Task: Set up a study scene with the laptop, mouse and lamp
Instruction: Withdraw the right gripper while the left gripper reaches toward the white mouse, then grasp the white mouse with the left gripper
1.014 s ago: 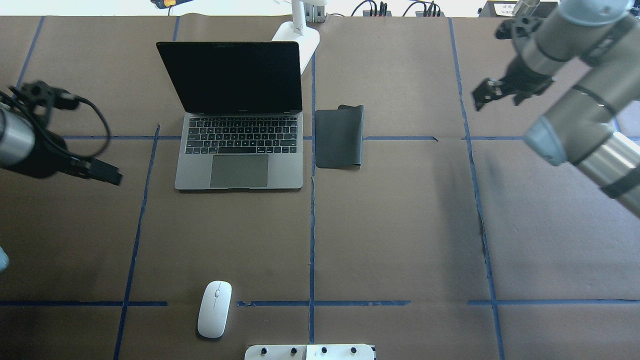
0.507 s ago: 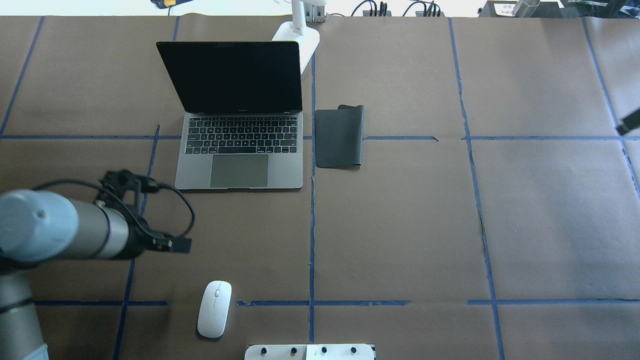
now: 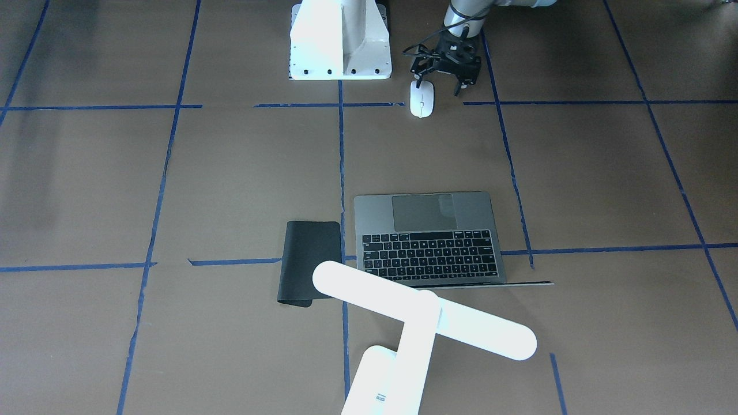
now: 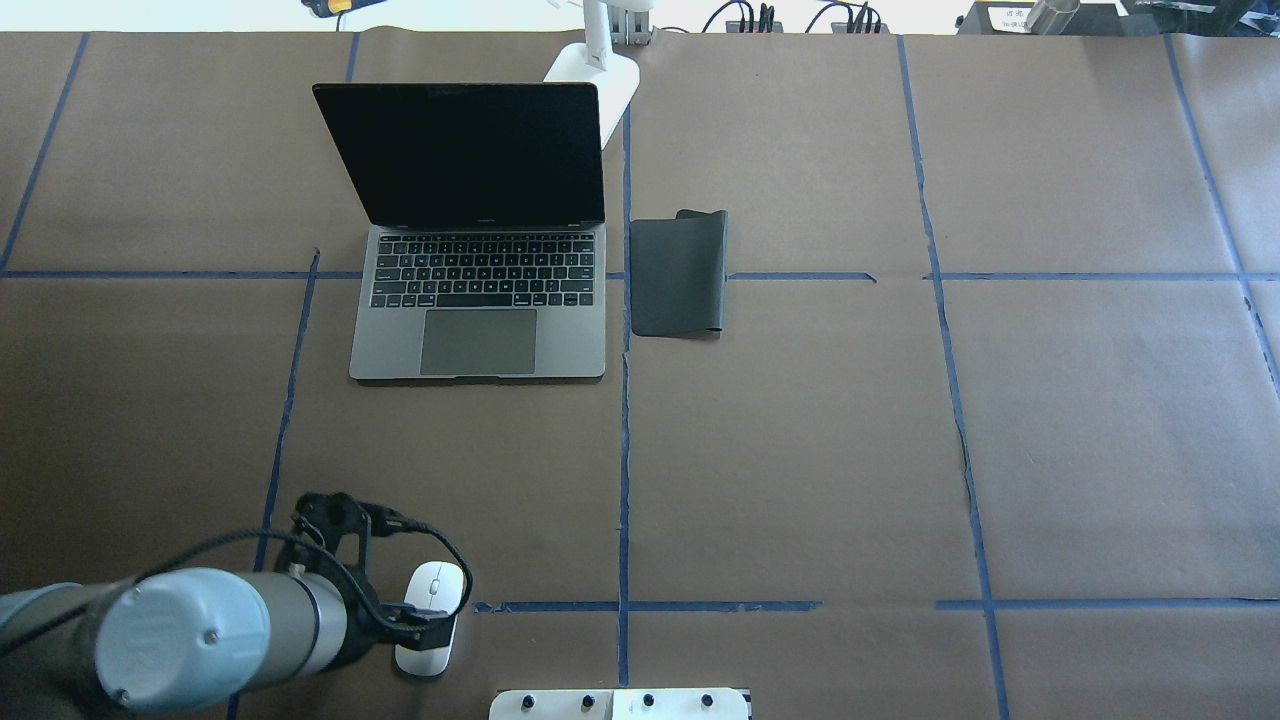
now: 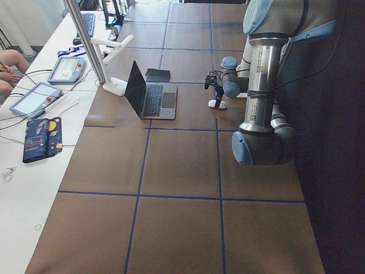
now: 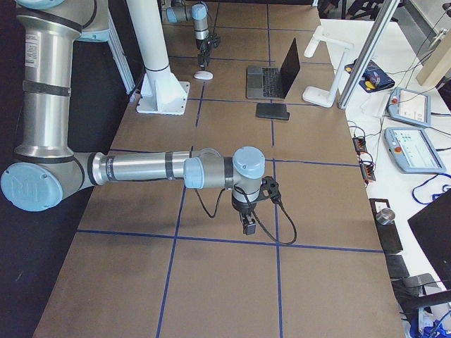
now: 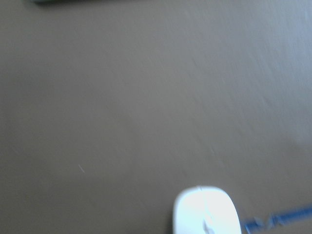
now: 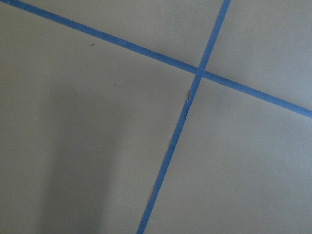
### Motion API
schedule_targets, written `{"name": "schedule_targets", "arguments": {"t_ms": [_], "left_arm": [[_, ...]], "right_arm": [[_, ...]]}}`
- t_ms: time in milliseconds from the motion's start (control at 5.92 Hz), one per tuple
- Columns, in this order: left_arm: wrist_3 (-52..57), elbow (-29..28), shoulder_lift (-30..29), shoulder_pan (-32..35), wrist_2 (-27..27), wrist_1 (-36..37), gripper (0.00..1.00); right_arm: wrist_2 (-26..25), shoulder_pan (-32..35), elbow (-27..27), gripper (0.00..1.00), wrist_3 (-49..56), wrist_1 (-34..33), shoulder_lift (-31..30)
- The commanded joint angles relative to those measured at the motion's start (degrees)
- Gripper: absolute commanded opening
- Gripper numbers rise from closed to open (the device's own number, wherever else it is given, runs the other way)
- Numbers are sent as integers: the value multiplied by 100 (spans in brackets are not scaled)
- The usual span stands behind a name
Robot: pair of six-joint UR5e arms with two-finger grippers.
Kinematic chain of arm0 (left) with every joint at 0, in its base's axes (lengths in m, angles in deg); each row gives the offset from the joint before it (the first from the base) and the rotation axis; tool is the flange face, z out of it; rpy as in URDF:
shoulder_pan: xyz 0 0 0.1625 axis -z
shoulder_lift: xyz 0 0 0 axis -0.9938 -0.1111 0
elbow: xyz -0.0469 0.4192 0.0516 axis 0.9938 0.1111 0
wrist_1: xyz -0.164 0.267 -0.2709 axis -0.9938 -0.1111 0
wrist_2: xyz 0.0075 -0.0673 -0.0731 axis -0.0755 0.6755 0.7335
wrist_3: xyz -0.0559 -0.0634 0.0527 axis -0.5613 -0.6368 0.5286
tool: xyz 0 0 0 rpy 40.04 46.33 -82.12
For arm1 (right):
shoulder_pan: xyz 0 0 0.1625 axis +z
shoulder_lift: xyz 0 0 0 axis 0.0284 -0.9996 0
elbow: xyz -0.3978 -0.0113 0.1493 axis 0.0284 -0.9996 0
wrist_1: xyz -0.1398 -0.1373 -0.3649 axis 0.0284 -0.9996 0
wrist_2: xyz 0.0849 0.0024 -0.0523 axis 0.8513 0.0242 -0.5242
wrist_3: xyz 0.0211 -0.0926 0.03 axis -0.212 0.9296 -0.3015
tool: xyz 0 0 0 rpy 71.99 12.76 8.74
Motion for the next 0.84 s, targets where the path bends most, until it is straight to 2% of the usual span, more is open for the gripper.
{"name": "schedule_targets", "arguments": {"t_ms": [0, 338, 507, 676], "left_arm": [[-141, -384, -266, -250, -156, 1, 100], [-141, -412, -285, -250, -156, 1, 100], [-150, -430, -285, -250, -156, 1, 92], [-150, -473, -285, -250, -156, 1, 80]], "right_arm": [[17, 28, -66, 100, 21, 8, -26], [211, 28, -66, 100, 21, 8, -26], [220, 28, -66, 100, 21, 8, -9], [228, 28, -66, 100, 21, 8, 9]]}}
